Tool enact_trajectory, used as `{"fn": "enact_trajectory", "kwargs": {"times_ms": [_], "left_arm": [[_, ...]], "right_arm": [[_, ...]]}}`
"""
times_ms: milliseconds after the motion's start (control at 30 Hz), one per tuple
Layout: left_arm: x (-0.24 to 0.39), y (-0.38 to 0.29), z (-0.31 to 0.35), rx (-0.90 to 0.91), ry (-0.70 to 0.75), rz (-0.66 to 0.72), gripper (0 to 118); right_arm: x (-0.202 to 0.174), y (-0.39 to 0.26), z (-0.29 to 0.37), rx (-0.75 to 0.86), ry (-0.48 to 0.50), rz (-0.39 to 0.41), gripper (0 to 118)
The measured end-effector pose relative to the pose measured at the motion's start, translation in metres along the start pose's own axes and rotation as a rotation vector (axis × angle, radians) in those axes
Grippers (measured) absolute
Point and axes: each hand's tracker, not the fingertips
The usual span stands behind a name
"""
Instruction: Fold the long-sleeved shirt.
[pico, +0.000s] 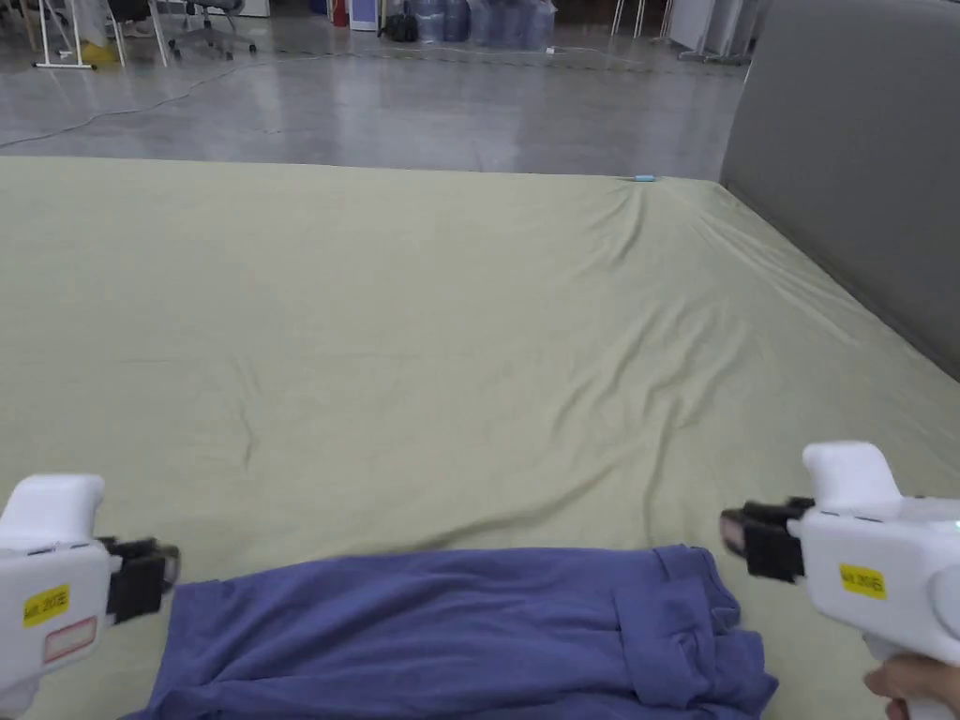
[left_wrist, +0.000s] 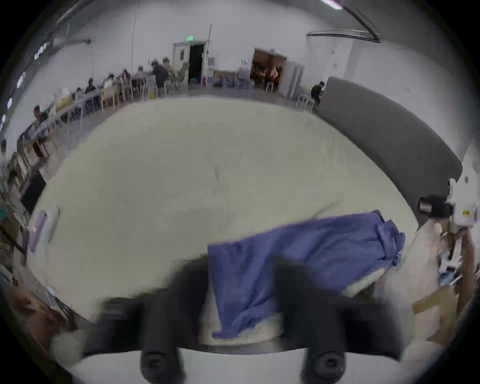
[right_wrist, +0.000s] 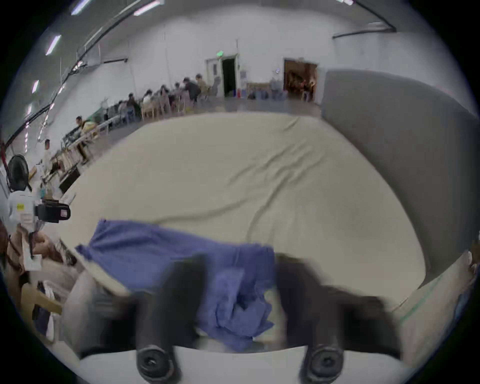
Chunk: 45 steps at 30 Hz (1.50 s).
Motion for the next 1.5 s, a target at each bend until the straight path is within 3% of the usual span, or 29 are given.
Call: {"fn": "enact_trajectory", "kwargs": {"times_ms": [67,233,267,300,333,367,533,733,833,1067,1133,1167,1200,1233,1267,1367,1433,1500], "left_arm": [[0.009,0.002,-0.008,0.014,0.075,-0.026,0],[0.0,0.002,-0.011,-0.002,-0.007,0.057,0],[-0.007,0.001,-0.01,0.01,-0.047,0.101,14],[-0.017,0.0,-0.01,0.021,-0.097,0.155,52],[-0.031,-0.003,-0.012,0.017,-0.17,0.218,105],[-0.043,-0.009,-0.013,-0.002,-0.243,0.278,118],[-0.106,-0.042,-0.049,-0.183,-0.358,0.504,117],[-0.118,-0.083,-0.109,-0.316,-0.538,0.67,118],[-0.103,-0.081,-0.117,-0.235,-0.585,0.619,118],[-0.065,-0.073,-0.155,-0.28,-0.811,0.661,118],[-0.056,-0.068,-0.163,-0.273,-0.779,0.635,117],[-0.051,-0.064,-0.163,-0.283,-0.754,0.566,113],[-0.048,-0.06,-0.16,-0.294,-0.744,0.5,100],[-0.046,-0.058,-0.155,-0.303,-0.72,0.443,56],[-0.045,-0.056,-0.151,-0.312,-0.668,0.381,5],[-0.054,-0.053,-0.139,-0.334,-0.438,0.216,4],[-0.07,-0.053,-0.137,-0.346,-0.565,0.39,4],[-0.071,-0.05,-0.128,-0.29,-0.513,0.344,4]], "right_arm": [[-0.015,0.001,-0.013,-0.004,-0.045,0.021,0],[-0.024,0.006,-0.028,-0.039,-0.019,0.012,0],[-0.023,0.009,-0.026,-0.038,-0.007,0.007,0],[-0.021,0.012,-0.023,-0.033,0.01,0.002,0],[-0.022,0.011,-0.02,-0.028,0.034,-0.005,0],[-0.023,0.009,-0.019,-0.031,0.052,-0.012,0],[-0.033,0.002,-0.014,-0.057,0.102,0.006,0],[-0.051,-0.006,-0.018,-0.106,0.153,0.013,0],[-0.054,-0.006,-0.024,-0.125,0.166,-0.002,0],[-0.056,-0.006,-0.032,-0.143,0.151,-0.034,0],[-0.054,-0.006,-0.032,-0.147,0.149,-0.044,0],[-0.053,-0.007,-0.033,-0.148,0.146,-0.048,0],[-0.051,-0.007,-0.033,-0.149,0.144,-0.05,0],[-0.051,-0.008,-0.032,-0.152,0.143,-0.051,0],[-0.05,-0.009,-0.032,-0.155,0.142,-0.05,0],[-0.047,-0.012,-0.033,-0.166,0.137,-0.052,0],[-0.046,-0.012,-0.035,-0.172,0.135,-0.056,0],[-0.048,-0.013,-0.034,-0.175,0.132,-0.058,0]]}}
